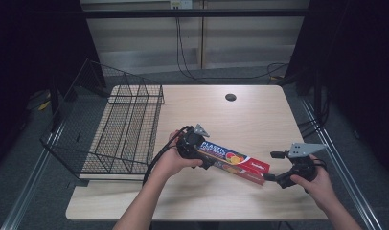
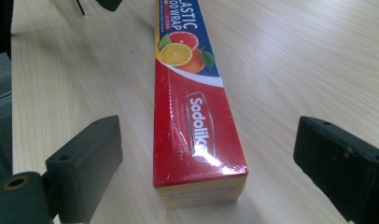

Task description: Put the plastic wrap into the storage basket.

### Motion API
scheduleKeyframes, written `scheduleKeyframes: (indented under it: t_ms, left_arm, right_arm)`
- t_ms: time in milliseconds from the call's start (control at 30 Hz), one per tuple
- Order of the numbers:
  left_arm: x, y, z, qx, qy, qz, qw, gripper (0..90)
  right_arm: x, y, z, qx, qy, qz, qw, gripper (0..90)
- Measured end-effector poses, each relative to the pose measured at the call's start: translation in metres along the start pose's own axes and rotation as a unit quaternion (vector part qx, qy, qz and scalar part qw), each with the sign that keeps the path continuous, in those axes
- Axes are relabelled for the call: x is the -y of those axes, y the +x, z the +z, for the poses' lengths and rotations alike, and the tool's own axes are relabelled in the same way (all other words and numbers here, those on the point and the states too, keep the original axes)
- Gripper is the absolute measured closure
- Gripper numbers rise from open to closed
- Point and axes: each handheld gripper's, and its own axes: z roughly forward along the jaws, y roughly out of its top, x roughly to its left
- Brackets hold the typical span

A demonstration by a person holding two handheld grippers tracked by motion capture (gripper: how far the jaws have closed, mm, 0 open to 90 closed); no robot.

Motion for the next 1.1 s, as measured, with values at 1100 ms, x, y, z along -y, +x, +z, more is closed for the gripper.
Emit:
scheduleKeyframes:
  t_ms: [1100]
  left_arm:
    - [-0.022, 0.010, 0.033, 0.033, 0.012, 0.037, 0.9987, 0.0]
  right_arm:
    - [-0.001, 0.000, -0.002, -0.009, -0.008, 0.005, 0.9999, 7.2]
